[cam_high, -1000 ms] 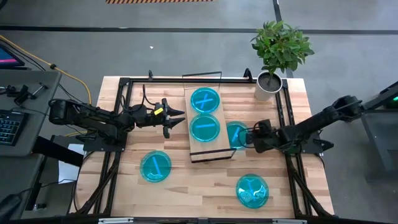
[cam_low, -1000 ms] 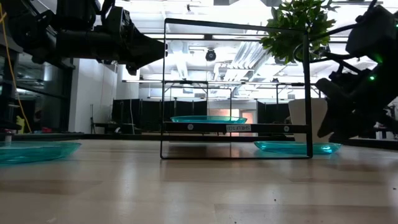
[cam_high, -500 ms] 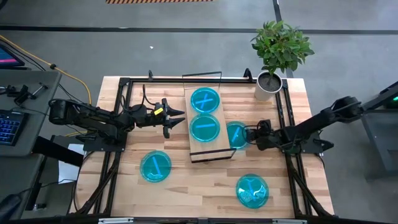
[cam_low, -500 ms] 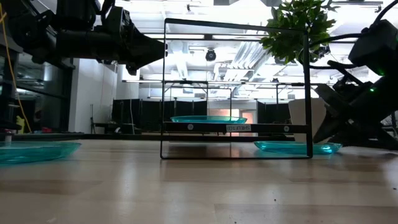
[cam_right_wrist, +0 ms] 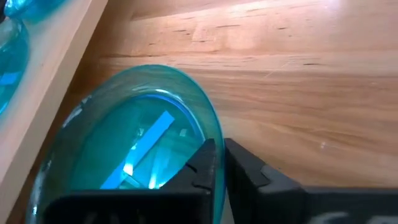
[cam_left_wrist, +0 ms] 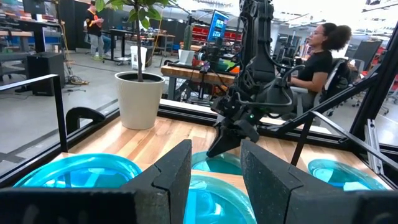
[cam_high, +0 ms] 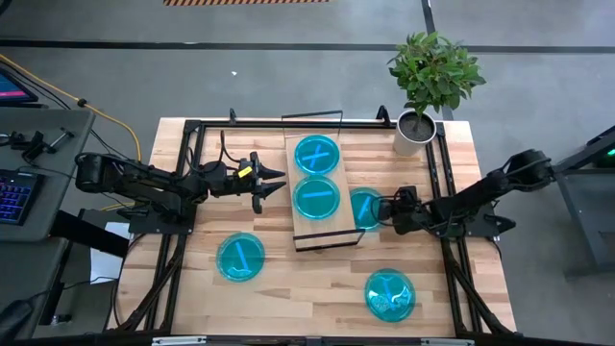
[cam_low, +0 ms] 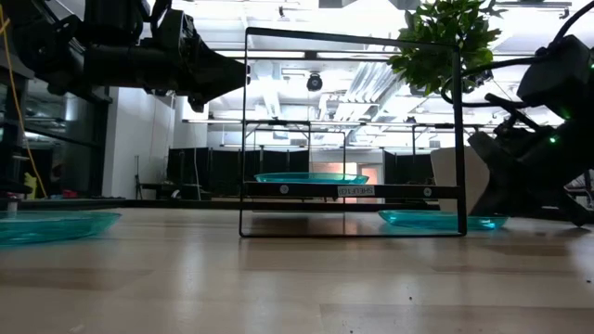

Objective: Place and stack plates onto a shelf
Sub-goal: Stack the blue plate on top of the blue plate on the shelf

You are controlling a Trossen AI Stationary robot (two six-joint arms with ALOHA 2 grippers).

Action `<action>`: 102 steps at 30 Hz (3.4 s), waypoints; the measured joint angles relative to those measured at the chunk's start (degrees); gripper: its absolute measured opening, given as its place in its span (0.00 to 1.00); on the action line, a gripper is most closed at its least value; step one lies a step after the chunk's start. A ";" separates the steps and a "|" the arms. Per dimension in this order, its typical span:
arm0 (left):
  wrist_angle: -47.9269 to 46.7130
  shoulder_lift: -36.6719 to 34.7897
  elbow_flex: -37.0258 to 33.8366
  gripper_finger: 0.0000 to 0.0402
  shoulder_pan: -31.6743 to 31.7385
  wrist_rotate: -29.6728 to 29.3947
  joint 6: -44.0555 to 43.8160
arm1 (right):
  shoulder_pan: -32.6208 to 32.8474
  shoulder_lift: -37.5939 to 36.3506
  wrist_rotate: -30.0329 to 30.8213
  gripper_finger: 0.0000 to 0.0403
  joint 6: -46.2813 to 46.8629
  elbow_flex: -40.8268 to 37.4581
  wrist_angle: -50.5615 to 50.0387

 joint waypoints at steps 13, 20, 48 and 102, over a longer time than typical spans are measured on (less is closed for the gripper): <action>0.00 0.00 0.00 0.32 -0.01 0.00 2.93 | -0.26 -15.21 1.91 0.00 -3.17 -0.31 -10.89; 0.00 0.00 0.00 0.32 -0.01 -0.02 3.00 | -0.28 -28.14 4.92 0.00 -9.09 0.24 -17.53; 2.56 -0.02 0.00 0.32 -0.01 -0.01 3.04 | -3.68 -9.56 8.66 0.00 -34.49 14.79 7.09; 2.15 -0.02 0.00 0.32 0.01 -0.03 6.04 | -14.23 19.24 -9.60 0.21 -51.26 22.29 37.85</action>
